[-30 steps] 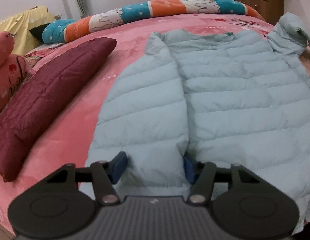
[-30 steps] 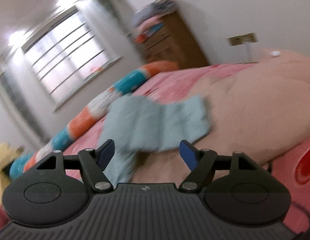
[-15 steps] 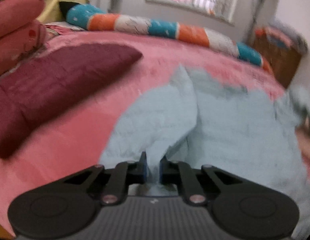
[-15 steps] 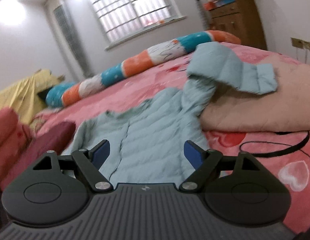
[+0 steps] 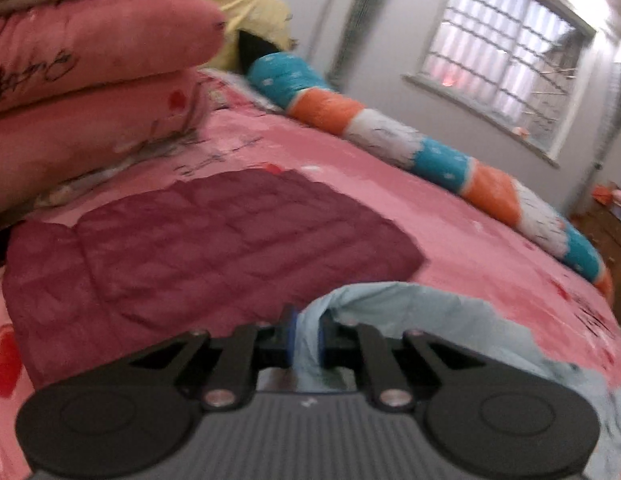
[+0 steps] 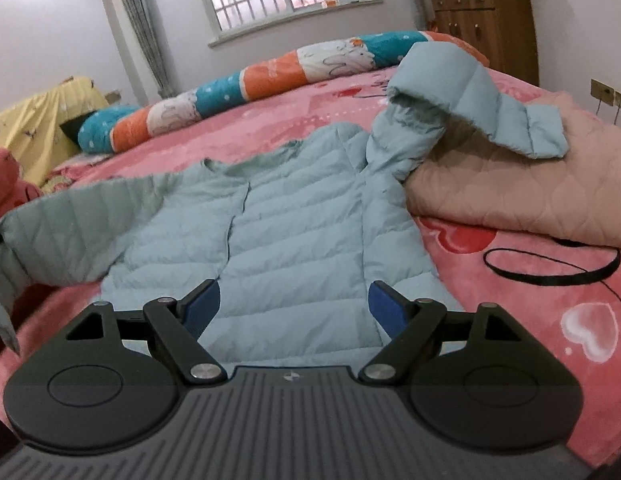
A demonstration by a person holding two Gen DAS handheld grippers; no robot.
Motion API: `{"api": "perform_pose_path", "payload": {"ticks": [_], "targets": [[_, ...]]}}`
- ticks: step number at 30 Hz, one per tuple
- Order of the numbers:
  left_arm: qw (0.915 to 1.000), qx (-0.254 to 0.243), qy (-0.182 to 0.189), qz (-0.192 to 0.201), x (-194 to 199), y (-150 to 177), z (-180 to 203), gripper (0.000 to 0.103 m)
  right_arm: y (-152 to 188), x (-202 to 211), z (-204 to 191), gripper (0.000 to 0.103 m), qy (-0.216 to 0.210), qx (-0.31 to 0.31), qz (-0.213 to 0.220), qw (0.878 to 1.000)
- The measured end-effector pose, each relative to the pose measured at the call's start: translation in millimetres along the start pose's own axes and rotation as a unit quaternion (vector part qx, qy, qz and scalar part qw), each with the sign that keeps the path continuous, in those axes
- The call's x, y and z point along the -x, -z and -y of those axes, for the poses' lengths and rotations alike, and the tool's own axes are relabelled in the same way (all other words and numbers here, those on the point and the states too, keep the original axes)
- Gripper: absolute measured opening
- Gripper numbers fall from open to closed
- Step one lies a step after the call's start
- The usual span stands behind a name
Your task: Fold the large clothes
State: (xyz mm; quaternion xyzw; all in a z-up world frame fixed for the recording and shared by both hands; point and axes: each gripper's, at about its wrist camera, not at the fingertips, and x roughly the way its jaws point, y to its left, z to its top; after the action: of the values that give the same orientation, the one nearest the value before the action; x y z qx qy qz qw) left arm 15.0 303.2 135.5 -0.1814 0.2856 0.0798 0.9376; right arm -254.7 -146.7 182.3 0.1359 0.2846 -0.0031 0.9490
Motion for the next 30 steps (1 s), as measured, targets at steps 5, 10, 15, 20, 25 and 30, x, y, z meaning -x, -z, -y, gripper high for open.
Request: {"api": "perform_pose_path", "payload": {"ticks": [5,10,15,20,25,30], "targets": [[0.9995,0.013,-0.025,-0.018,-39.0,-13.1,-32.1,0.034,5.7,-4.9,-8.7,0.102,-0.004,0.025,-0.018,1.0],[0.9993,0.002,-0.037,-0.003,-41.3,-23.8,-48.2,0.052,7.8,-13.0,-16.0,0.102,-0.007,0.045,-0.032,0.998],[0.9971,-0.029,-0.07,0.008,-40.5,-40.7,-58.3,0.064,6.9,-18.8,-14.7,0.102,-0.009,0.044,-0.038,0.998],[0.9889,-0.029,-0.14,0.041,-22.0,-60.0,-72.3,0.08,2.9,-13.4,-8.7,0.102,-0.008,0.04,-0.036,0.999],[0.9913,-0.044,-0.107,0.064,13.7,-58.3,-67.1,0.079,1.0,-11.7,0.2,0.103,0.004,0.011,-0.022,1.0],[0.993,-0.09,-0.025,0.072,56.6,-27.8,-24.5,0.079,0.7,-11.7,15.1,0.103,0.031,-0.027,-0.012,0.999]]}}
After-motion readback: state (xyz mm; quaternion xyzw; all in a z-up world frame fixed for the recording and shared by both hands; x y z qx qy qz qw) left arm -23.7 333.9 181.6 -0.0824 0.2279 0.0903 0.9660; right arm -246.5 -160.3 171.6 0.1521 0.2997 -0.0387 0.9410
